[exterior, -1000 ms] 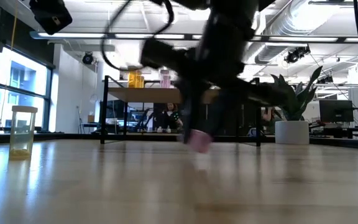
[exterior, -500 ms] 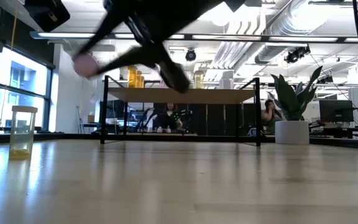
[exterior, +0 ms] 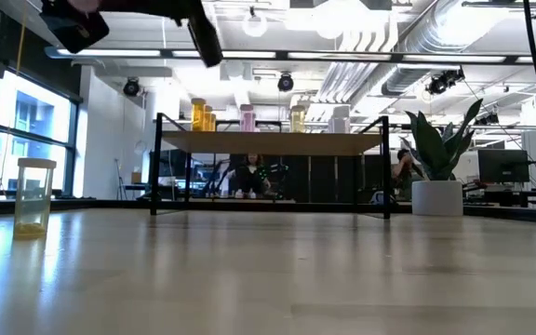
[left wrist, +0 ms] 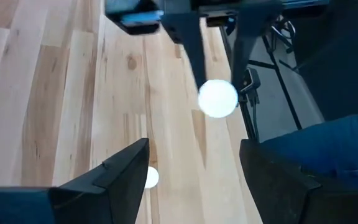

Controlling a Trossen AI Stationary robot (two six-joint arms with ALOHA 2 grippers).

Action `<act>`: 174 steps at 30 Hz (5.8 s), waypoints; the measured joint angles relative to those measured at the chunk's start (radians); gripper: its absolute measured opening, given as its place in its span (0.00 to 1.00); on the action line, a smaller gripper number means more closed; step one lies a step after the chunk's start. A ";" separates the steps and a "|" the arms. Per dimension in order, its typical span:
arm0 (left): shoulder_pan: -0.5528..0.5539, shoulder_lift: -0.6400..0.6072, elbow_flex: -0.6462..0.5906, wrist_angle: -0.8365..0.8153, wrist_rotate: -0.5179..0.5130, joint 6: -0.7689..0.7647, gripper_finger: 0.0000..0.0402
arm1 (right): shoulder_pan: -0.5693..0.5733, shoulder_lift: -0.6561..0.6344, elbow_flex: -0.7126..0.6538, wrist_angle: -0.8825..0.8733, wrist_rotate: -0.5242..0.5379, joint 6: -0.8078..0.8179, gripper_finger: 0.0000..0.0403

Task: Pick and place medicine bottles onto shelf by color
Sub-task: Put the pink pill bottle on the shelf aligned with the other pink pill bottles

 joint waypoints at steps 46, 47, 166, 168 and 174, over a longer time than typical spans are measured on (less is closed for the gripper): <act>0.003 0.195 0.000 0.250 0.093 -0.022 0.59 | -0.040 0.002 0.202 -0.391 -0.057 -0.142 0.18; 0.003 0.195 0.000 0.250 0.093 -0.022 0.59 | -0.040 0.002 0.202 -0.379 -0.057 -0.142 0.18; 0.550 0.973 0.924 -0.382 -0.208 0.454 0.28 | -0.565 -0.475 0.202 -1.055 0.167 -0.442 0.40; 0.550 0.987 0.924 -0.380 -0.213 0.454 0.28 | -0.576 -0.475 0.202 -1.058 0.154 -0.445 0.40; 0.550 1.020 0.924 -0.370 -0.275 0.475 0.28 | -0.602 -0.475 0.202 -1.063 0.128 -0.460 0.40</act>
